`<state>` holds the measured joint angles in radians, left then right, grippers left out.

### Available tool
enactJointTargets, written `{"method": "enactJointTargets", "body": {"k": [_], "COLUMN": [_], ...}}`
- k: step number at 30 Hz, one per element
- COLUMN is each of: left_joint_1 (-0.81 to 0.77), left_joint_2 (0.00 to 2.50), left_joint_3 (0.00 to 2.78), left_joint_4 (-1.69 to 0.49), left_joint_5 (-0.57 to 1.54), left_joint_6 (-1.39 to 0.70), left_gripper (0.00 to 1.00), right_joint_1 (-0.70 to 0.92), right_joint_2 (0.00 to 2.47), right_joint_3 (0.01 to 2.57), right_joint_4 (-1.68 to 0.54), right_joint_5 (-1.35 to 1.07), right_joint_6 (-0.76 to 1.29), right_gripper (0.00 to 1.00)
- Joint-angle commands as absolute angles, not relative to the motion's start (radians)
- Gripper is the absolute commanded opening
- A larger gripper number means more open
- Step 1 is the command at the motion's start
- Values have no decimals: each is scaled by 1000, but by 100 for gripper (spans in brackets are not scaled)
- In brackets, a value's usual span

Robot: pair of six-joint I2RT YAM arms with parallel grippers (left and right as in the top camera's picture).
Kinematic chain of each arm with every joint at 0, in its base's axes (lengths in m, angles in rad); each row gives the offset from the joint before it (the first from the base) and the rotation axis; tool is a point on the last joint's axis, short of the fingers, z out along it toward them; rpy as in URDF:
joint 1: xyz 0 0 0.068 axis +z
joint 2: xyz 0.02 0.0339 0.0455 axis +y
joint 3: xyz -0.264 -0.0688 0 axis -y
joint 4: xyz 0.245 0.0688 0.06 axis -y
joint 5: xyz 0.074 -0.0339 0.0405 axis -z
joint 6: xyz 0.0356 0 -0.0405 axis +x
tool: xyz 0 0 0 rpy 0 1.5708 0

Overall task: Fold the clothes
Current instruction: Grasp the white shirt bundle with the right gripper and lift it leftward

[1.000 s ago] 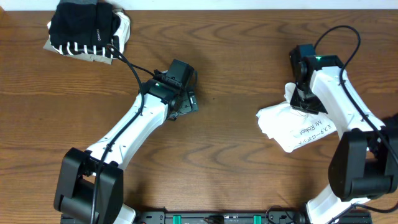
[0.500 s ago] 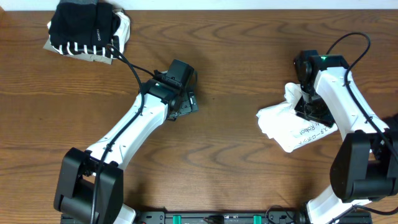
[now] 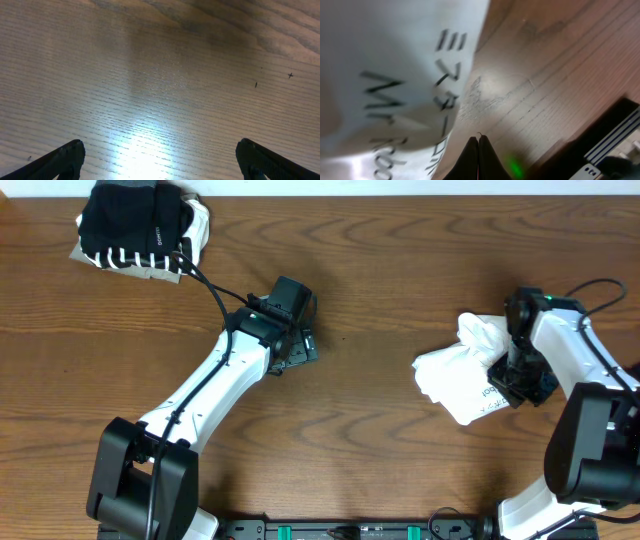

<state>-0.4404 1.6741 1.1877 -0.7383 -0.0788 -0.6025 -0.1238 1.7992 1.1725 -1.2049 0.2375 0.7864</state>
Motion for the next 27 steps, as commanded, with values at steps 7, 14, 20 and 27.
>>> {"method": "enactJointTargets", "body": {"k": [7, 14, 20, 27], "left_joint_1": [-439, -439, -439, -439], "left_joint_2": [1680, 1680, 1680, 1680], "left_joint_3": [1182, 1182, 1182, 1182], "left_joint_4": [-743, -743, -743, -743], "left_joint_5": [-91, -91, -91, -91], "left_joint_6": [-604, -604, -604, -604], "left_gripper": [98, 98, 98, 98], "right_joint_1": [-197, -199, -191, -140], "right_joint_2": [1780, 1780, 1780, 1781], "right_joint_3": [1028, 987, 987, 985], "right_joint_4": [-1055, -958, -825, -645], "right_joint_5": [178, 162, 84, 24], "right_joint_6": [815, 805, 734, 591], "right_gripper": [6, 9, 11, 24]}}
